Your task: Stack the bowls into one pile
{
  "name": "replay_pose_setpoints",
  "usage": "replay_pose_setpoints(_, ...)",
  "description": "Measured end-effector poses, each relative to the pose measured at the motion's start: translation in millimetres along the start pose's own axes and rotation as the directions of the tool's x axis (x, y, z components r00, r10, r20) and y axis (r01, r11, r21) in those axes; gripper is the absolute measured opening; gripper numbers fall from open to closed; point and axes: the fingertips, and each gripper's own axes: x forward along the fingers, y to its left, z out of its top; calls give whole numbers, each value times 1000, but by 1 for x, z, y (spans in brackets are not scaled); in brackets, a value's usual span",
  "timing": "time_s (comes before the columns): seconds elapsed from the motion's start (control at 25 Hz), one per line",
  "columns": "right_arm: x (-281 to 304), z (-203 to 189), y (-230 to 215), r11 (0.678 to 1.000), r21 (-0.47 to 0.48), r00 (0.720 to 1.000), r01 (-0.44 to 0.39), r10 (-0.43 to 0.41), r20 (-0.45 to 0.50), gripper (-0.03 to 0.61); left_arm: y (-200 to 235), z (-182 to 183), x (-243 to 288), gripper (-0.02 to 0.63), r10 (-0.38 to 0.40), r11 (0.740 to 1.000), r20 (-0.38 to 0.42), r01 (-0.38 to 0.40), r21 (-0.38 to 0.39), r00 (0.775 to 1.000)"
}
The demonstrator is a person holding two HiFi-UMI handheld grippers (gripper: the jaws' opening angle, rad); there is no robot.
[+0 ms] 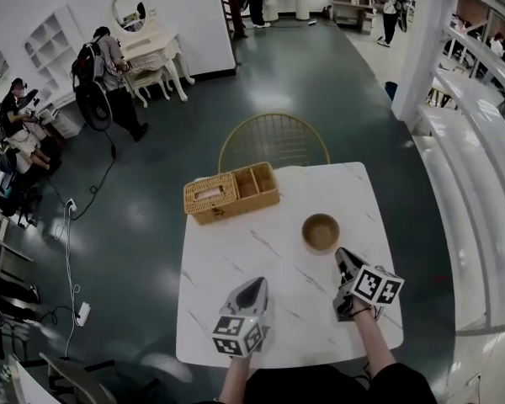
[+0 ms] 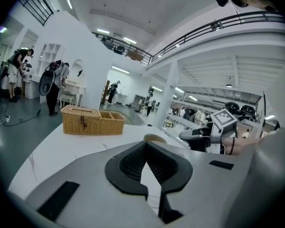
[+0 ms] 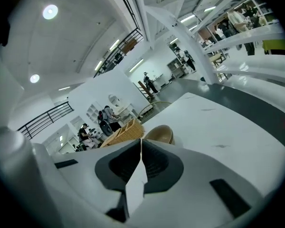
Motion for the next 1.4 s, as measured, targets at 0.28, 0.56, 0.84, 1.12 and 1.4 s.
replay_pose_setpoints(0.28,-33,27,37,984,-119,989,-136,141,36,18,-17,37,-21,14,8,999,94,-11,39,996)
replay_pose_setpoints(0.56,-71,38,69,944,-260,970,-202,230,80,17,-24,66,-50,14,27,989,203,-55,134,979)
replay_pose_setpoints(0.84,-100,50,89,905,-364,947,-221,288,141,15,-31,82,-70,14,29,983,250,-74,170,968)
replay_pose_setpoints(1.12,-126,66,95,877,-439,932,-197,306,193,15,-39,96,-84,14,34,975,287,-94,200,957)
replay_pose_setpoints(1.4,-138,77,92,877,-448,923,-175,305,236,14,-38,107,-94,14,52,965,319,-130,230,946)
